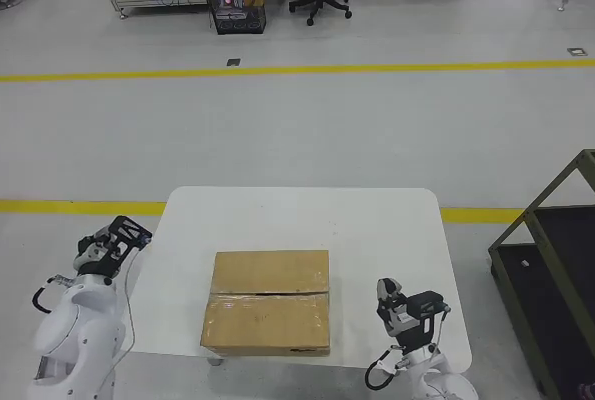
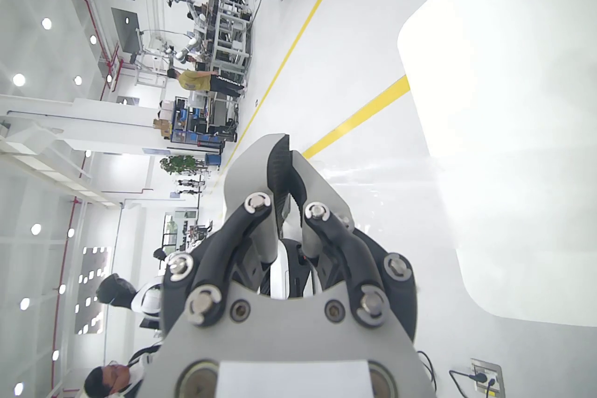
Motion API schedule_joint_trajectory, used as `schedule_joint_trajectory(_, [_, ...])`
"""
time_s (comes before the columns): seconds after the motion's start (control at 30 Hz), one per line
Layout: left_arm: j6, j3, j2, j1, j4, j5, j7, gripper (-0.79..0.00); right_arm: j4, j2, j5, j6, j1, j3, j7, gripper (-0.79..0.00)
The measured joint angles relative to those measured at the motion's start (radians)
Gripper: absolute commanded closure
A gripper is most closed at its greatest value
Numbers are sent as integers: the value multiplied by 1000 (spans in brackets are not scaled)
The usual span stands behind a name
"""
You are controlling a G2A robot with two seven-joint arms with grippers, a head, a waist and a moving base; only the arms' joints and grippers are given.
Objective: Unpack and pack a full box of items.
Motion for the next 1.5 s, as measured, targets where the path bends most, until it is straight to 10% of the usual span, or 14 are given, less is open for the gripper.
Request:
schedule_joint_trajectory(0.37, [33, -48, 11, -36, 150, 49, 47, 0, 0, 0, 4, 4, -9, 3, -2, 0])
schedule_joint_trajectory(0.43, [42, -52, 11, -45, 171, 42, 44, -785, 0, 0, 2, 5, -11, 3, -2, 0])
schedule_joint_trajectory(1.07, [34, -102, 13, -53, 173, -11, -6, -785, 9, 2, 1, 2, -15, 10, 1, 0])
schedule_joint_trajectory(1.5, [-252, 300, -20, 65, -100, -183, -29, -785, -5, 14, -28, 26, -64, 98, -12, 0])
